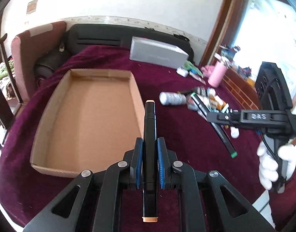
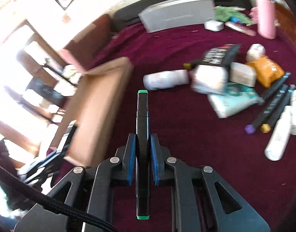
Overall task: Organize objects
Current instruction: 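Carry both held markers over the cardboard box with both tools, then open both tools to drop the markers into the cardboard box, then grasp the white pill bottle with the left tool, then grasp the yellow Hanajirushi jar with the right tool while the left holds the bottle, then carry the bottle and jar into the box and open both tools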
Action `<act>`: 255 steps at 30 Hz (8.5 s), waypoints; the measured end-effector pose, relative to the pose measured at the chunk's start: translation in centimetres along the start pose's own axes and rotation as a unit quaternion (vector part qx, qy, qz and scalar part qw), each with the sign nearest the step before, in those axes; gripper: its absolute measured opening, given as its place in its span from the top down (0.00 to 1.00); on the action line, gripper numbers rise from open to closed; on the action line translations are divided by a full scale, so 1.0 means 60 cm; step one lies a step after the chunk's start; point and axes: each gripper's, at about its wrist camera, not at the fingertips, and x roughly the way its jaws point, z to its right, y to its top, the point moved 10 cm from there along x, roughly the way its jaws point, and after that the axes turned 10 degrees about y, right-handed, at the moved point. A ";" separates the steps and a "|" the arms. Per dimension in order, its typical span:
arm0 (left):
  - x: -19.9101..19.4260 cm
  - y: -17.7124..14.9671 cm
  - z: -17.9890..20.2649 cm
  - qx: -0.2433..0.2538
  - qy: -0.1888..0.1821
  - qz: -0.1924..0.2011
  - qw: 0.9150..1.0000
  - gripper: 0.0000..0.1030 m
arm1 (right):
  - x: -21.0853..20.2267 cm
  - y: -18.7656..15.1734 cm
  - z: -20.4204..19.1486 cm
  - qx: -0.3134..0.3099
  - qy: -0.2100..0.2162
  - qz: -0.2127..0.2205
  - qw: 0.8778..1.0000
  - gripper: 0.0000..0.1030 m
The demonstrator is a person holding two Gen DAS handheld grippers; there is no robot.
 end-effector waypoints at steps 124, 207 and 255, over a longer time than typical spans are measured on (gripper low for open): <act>0.349 0.107 0.243 0.373 0.089 -0.092 0.919 0.54 | -0.200 0.124 0.240 0.080 -0.140 0.238 0.958 0.49; 0.017 0.139 -0.090 0.016 0.053 0.003 0.998 0.71 | -0.020 0.132 -0.114 0.011 0.047 0.032 0.998 0.63; 0.105 0.177 -0.132 -0.048 0.128 0.035 0.990 0.54 | 0.137 0.160 -0.032 0.005 -0.070 0.074 0.995 0.52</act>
